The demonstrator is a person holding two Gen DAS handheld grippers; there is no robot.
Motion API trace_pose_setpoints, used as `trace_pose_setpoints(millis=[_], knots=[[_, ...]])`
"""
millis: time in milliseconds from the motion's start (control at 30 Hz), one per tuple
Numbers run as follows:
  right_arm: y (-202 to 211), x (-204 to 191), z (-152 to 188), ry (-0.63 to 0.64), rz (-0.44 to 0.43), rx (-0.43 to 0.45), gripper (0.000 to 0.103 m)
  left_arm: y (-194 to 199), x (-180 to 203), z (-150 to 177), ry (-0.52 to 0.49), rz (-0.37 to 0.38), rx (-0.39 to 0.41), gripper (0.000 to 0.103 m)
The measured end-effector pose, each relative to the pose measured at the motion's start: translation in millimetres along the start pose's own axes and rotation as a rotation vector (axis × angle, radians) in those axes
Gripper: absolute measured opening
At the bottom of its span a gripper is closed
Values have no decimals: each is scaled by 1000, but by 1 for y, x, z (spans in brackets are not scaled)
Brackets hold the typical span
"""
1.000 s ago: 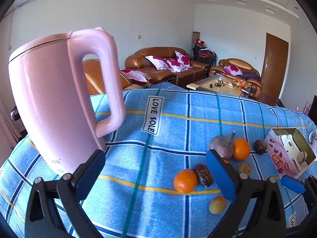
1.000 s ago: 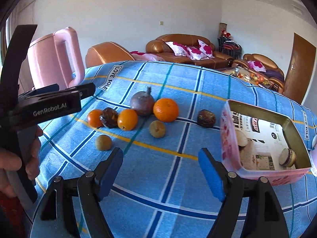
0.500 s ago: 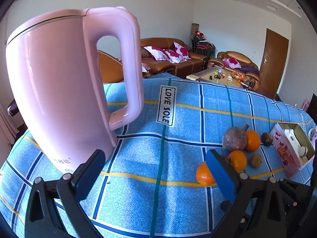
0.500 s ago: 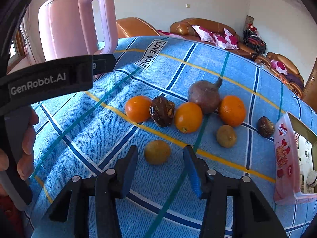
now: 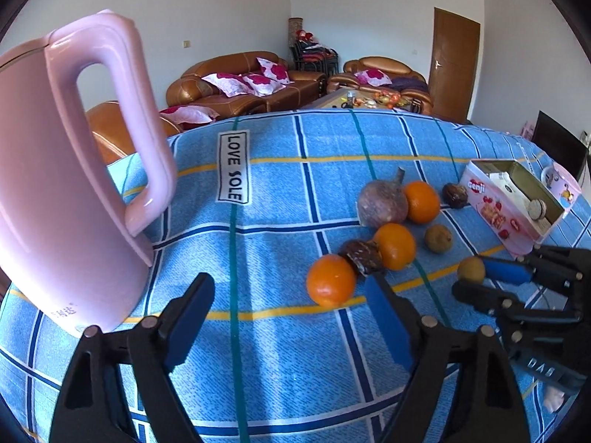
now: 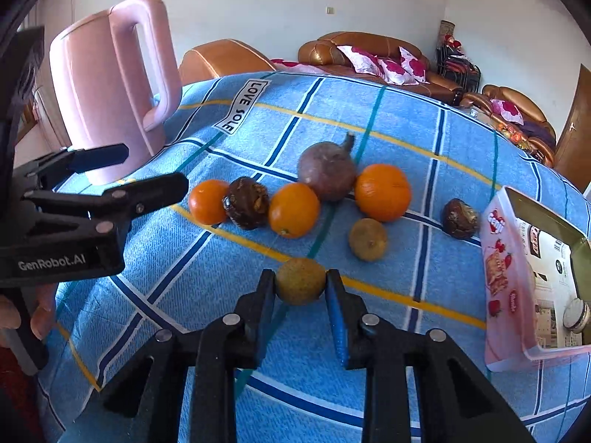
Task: Organize fruits
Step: 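Grasp a small brown round fruit with the right tool while the left tool grasps an orange, then carry the orange with the left tool while the right tool carries the brown fruit to the tin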
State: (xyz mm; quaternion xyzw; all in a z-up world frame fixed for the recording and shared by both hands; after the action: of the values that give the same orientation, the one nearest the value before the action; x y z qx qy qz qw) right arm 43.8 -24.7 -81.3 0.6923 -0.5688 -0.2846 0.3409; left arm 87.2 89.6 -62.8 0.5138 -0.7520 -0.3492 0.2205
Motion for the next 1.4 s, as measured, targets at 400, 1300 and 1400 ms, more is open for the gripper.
trace_pose_setpoints(millis=[400,1300,1400], knots=[[6,29,-3,-56,-48,12,29,-42,34,-1,-146,-28,-105,60],[49,66,-20,-166,-107,152,29,7,4,-12,204,-51,148,32],[52,74,-22,-181,-89,164,29,13,8,-11,220,-27,172,32]])
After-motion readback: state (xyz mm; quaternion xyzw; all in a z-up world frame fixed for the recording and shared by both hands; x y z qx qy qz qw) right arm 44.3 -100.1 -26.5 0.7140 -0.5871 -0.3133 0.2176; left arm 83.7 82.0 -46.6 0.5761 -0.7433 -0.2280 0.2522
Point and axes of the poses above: each gripper's, at about its wrist camera, not at the fingertips, and y roughly against the way its jaws point, x to its right, z to its underside, the point moved 7 cm from there along -y, roughly the way its jaws point, and after that the axes turned 5 degrees about -x, right-handed, at the moved point
